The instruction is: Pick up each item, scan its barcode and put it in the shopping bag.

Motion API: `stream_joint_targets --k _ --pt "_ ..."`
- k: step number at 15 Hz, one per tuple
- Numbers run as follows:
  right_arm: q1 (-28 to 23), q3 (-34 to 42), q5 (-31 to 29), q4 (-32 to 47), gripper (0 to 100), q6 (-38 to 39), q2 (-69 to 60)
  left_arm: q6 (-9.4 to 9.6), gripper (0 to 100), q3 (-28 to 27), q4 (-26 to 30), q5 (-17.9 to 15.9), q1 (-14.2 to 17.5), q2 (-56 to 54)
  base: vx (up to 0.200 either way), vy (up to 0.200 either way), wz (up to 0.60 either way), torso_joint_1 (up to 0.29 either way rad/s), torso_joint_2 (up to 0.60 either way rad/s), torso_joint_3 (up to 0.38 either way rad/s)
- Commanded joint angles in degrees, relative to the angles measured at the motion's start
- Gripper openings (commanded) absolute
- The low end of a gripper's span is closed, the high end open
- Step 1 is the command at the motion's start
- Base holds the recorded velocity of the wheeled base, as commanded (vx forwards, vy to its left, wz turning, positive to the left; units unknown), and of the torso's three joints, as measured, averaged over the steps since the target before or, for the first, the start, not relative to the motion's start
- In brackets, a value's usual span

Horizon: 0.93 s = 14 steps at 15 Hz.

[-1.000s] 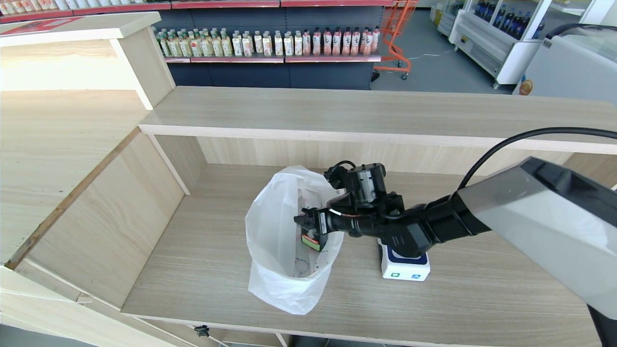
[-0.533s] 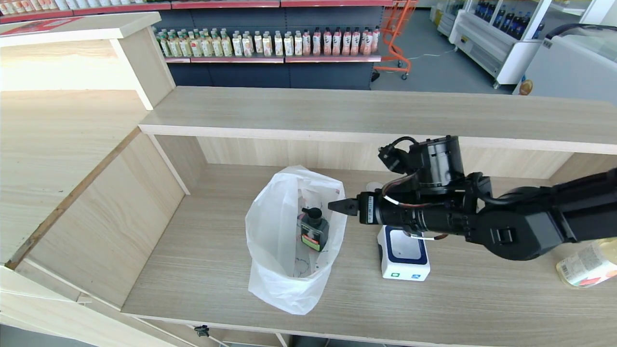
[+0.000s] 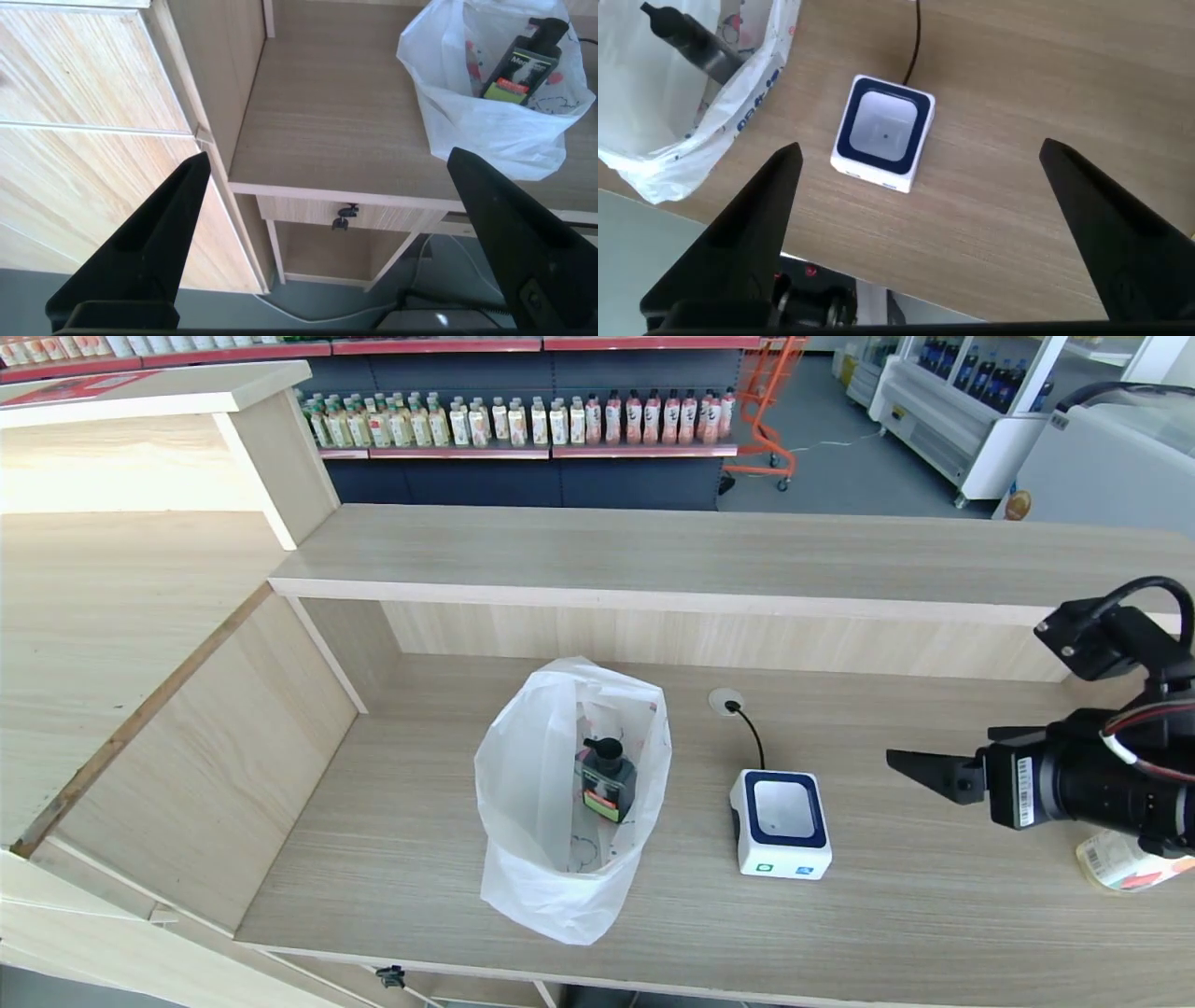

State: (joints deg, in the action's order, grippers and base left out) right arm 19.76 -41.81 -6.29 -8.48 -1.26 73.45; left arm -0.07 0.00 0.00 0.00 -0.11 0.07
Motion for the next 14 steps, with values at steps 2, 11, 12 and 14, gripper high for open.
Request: stream_joint_targets --k 2,11,12,14 --pt "-0.7 1.9 -1.2 0.0 100 0.2 -4.5 -0.01 100 0.0 0.0 0.0 -0.1 0.0 0.0 0.0 0.0 0.0 0.0 0.0" --pt "-2.5 3.5 -1.5 0.0 100 4.8 -4.5 0.25 100 0.0 0.0 0.0 0.0 0.0 -0.2 0.0 0.0 0.0 0.0 0.0" --pt "-2.6 3.7 -1.5 0.0 100 5.0 -4.5 0.07 100 0.0 0.0 0.0 -0.1 0.0 -0.2 0.0 0.0 -0.002 0.01 -0.002" --pt "-3.1 4.0 -1.5 0.0 100 5.6 -4.2 0.34 100 0.0 0.0 0.0 0.0 0.0 -0.1 0.0 0.0 0.004 0.0 0.001"
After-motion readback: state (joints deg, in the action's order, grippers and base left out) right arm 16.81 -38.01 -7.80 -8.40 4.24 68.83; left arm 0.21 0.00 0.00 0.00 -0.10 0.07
